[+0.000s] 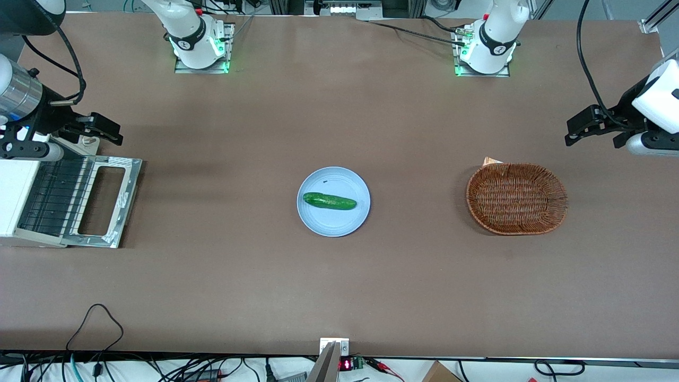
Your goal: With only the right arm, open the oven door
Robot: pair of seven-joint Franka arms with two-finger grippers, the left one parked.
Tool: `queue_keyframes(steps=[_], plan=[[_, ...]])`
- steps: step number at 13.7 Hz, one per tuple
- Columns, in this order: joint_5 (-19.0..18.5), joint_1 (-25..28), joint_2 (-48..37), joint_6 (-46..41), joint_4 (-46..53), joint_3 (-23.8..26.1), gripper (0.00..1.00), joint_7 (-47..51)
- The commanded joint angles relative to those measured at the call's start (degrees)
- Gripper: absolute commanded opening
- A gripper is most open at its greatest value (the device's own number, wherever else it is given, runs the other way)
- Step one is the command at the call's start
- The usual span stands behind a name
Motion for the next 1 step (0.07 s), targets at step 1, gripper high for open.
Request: queue_keyframes(steps=[1], plan=[[-0.76,0.52,0.5,-1.51,1.57,-0.32,0.99,-0.61]])
